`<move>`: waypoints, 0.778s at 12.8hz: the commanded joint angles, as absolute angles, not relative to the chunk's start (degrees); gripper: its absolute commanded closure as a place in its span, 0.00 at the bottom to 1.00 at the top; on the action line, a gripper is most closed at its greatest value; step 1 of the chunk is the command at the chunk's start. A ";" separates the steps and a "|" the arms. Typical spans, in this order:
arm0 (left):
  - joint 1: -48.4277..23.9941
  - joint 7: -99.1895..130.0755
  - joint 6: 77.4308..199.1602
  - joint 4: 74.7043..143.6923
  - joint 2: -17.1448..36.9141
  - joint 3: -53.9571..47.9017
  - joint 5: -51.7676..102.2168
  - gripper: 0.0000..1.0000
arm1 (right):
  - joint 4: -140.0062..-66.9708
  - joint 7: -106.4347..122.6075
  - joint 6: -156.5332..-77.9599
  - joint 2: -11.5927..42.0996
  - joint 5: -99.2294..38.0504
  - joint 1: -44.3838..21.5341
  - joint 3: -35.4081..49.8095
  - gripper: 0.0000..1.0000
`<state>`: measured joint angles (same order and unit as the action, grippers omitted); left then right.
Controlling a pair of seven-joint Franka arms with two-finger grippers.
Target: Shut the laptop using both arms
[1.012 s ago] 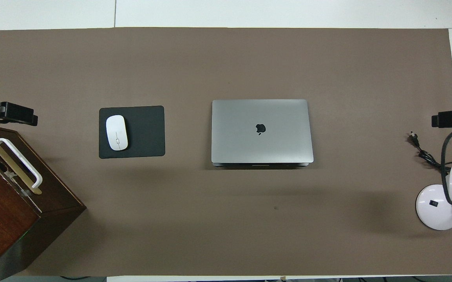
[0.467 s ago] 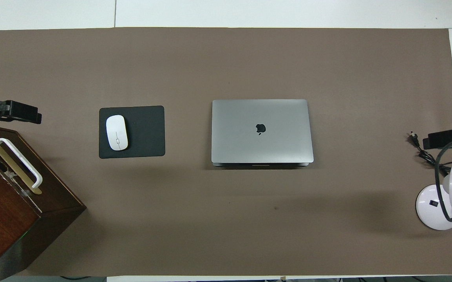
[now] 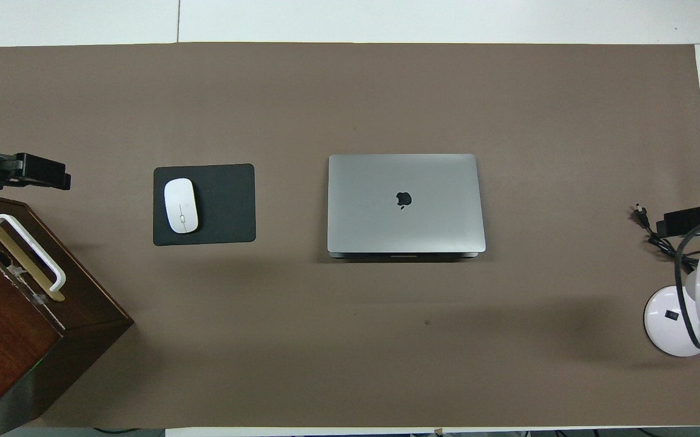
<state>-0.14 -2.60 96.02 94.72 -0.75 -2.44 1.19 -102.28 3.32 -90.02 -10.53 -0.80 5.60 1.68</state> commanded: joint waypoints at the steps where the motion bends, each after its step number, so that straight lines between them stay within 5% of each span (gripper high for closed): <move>1: 0.79 -1.76 96.33 94.13 -0.88 -3.34 0.00 0.00 | -103.80 4.13 -89.65 -12.13 0.09 5.89 1.76 0.00; 10: 0.18 -1.76 95.71 94.39 -1.05 -2.90 0.09 0.00 | -103.89 1.67 -89.38 -12.30 3.85 5.89 1.67 0.00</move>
<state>-0.14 -2.42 95.99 94.72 -0.76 -2.49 1.18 -102.45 2.67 -89.89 -10.81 1.38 5.63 1.46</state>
